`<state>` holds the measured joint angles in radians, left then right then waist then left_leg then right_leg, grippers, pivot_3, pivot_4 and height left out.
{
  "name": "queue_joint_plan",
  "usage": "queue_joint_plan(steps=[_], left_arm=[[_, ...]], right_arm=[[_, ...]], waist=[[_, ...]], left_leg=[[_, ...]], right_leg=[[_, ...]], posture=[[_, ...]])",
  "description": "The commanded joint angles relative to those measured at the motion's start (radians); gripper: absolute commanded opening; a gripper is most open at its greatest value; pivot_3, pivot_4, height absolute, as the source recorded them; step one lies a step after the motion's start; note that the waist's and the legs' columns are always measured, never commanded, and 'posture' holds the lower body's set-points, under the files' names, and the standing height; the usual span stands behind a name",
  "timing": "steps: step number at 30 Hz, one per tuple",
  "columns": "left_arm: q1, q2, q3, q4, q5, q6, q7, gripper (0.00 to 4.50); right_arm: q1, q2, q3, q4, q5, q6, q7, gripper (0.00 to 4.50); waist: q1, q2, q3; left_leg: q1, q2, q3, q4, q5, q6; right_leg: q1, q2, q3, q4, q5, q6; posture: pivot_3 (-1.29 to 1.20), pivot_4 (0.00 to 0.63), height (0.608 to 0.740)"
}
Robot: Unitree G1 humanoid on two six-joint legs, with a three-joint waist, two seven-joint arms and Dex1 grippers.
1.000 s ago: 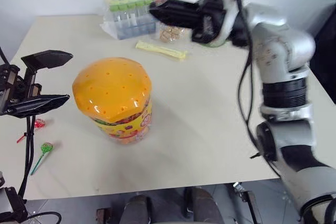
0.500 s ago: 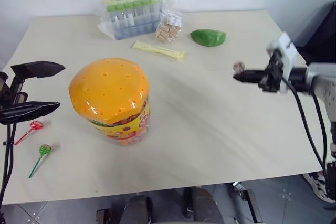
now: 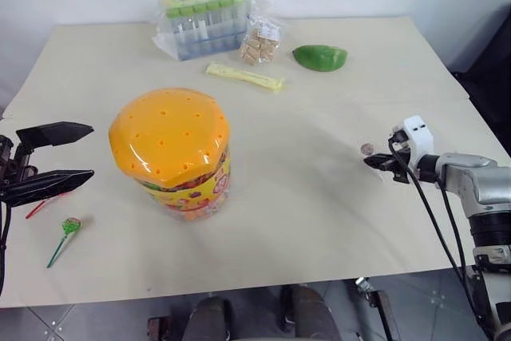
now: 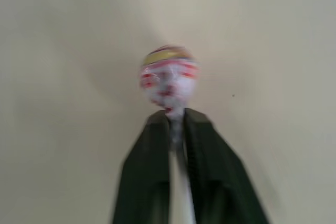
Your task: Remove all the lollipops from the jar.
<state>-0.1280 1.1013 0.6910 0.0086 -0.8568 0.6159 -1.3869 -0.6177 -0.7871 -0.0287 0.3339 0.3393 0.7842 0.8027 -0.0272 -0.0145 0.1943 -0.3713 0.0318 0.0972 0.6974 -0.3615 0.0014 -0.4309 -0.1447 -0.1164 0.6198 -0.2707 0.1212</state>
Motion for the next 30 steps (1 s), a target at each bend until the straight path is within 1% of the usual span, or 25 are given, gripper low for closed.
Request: queue_joint_plan(steps=[1, 3, 5, 8, 9, 11, 13, 16, 19, 22, 25, 30], left_arm=[[0.032, 0.002, 0.052, -0.042, 0.035, -0.008, 0.057, 4.5], [0.045, -0.003, 0.055, -0.055, 0.058, -0.012, 0.102, 4.5], [0.039, -0.018, 0.063, -0.068, 0.051, -0.008, 0.141, 4.5], [0.053, -0.041, 0.08, -0.094, 0.024, -0.011, 0.136, 4.5], [0.058, -0.046, 0.09, -0.097, 0.008, 0.003, 0.131, 4.5], [0.072, -0.051, 0.104, -0.107, 0.01, -0.002, 0.13, 4.5], [0.083, -0.054, 0.119, -0.111, 0.015, -0.006, 0.134, 4.5], [0.102, -0.054, 0.15, -0.091, 0.017, -0.002, 0.125, 4.5], [0.164, -0.058, 0.18, -0.071, 0.049, -0.024, 0.092, 4.5], [0.224, -0.076, 0.216, -0.055, 0.066, -0.037, 0.089, 4.5], [0.284, -0.105, 0.24, -0.059, 0.081, -0.042, 0.108, 4.5], [0.353, -0.178, 0.263, -0.067, 0.09, -0.077, 0.132, 4.5]], right_arm=[[0.024, -0.014, -0.043, -0.033, 0.004, 0.003, 0.001, 1.85], [0.042, -0.015, -0.071, -0.089, 0.025, 0.028, -0.006, 2.47], [0.066, -0.016, -0.1, -0.152, 0.047, 0.045, -0.007, 3.22], [0.11, -0.006, -0.159, -0.25, 0.101, 0.036, 0.012, 4.25], [0.131, -0.006, -0.172, -0.289, 0.108, 0.009, 0.02, 4.48], [0.201, -0.004, -0.216, -0.421, 0.154, -0.079, 0.086, 4.48], [0.256, -0.012, -0.239, -0.522, 0.23, -0.095, 0.177, 4.48], [0.274, -0.018, -0.219, -0.571, 0.299, -0.09, 0.265, 4.48], [0.284, -0.025, -0.123, -0.591, 0.248, -0.174, 0.341, 4.48], [0.294, 0.015, -0.065, -0.593, 0.214, -0.291, 0.38, 4.48], [0.284, 0.048, -0.015, -0.555, 0.154, -0.386, 0.371, 4.48], [0.304, 0.087, 0.021, -0.523, 0.107, -0.471, 0.359, 4.48]], waist=[[0.0, 0.0, 0.0], [0.001, 0.0, 0.0], [0.001, 0.0, 0.0], [0.0, 0.0, 0.0], [0.0, 0.0, 0.0], [0.001, 0.0, 0.0], [0.001, 0.001, 0.0], [-0.002, 0.001, 0.0], [-0.001, 0.001, 0.0], [0.0, 0.001, 0.0], [0.0, 0.0, 0.0], [0.001, 0.0, 0.0]], left_leg=[[0.0, 0.0, 0.0, 0.0, 0.0, 0.0], [0.0, 0.0, 0.0, 0.0, 0.0, 0.0], [0.0, 0.0, -0.001, 0.0, 0.0, 0.0], [0.0, 0.0, -0.001, 0.0, 0.0, 0.0], [0.0, 0.0, -0.001, 0.0, 0.0, 0.0], [0.0, 0.0, -0.001, -0.001, 0.0, 0.0], [0.001, 0.0, -0.001, -0.001, 0.0, 0.0], [0.001, 0.0, 0.0, -0.001, 0.0, 0.0], [0.002, 0.0, 0.0, -0.001, 0.0, 0.0], [0.001, 0.0, -0.001, -0.001, -0.001, 0.0], [0.001, 0.0, 0.0, -0.001, -0.001, 0.0], [0.001, 0.0, -0.001, 0.0, -0.001, 0.0]], right_leg=[[0.0, 0.0, 0.0, 0.0, 0.0, 0.0], [0.0, 0.0, 0.0, 0.0, 0.0, 0.0], [0.0, 0.0, 0.0, 0.0, 0.0, 0.0], [0.0, 0.0, 0.0, 0.0, 0.0, 0.0], [0.0, 0.0, 0.0, 0.0, 0.0, 0.0], [0.0, 0.0, 0.0, 0.0, 0.0, 0.0], [0.0, 0.0, 0.0, 0.0, 0.0, 0.0], [0.0, 0.0, 0.0, 0.0, 0.0, 0.0], [0.001, 0.0, 0.0, 0.0, 0.0, 0.0], [0.0, 0.0, 0.0, 0.0, 0.0, 0.0], [0.0, 0.0, 0.0, 0.0, 0.0, 0.0], [0.001, 0.0, 0.0, 0.0, 0.0, 0.0]], posture=[[0.0, 0.15, 0.74], [0.0, 0.15, 0.74], [0.0, 0.15, 0.74], [0.0, 0.15, 0.74], [0.0, 0.15, 0.74], [0.0, 0.15, 0.74], [0.0, 0.15, 0.74], [0.0, 0.15, 0.74], [0.0, 0.15, 0.74], [0.0, 0.15, 0.74], [0.0, 0.15, 0.74], [0.0, 0.15, 0.74]])
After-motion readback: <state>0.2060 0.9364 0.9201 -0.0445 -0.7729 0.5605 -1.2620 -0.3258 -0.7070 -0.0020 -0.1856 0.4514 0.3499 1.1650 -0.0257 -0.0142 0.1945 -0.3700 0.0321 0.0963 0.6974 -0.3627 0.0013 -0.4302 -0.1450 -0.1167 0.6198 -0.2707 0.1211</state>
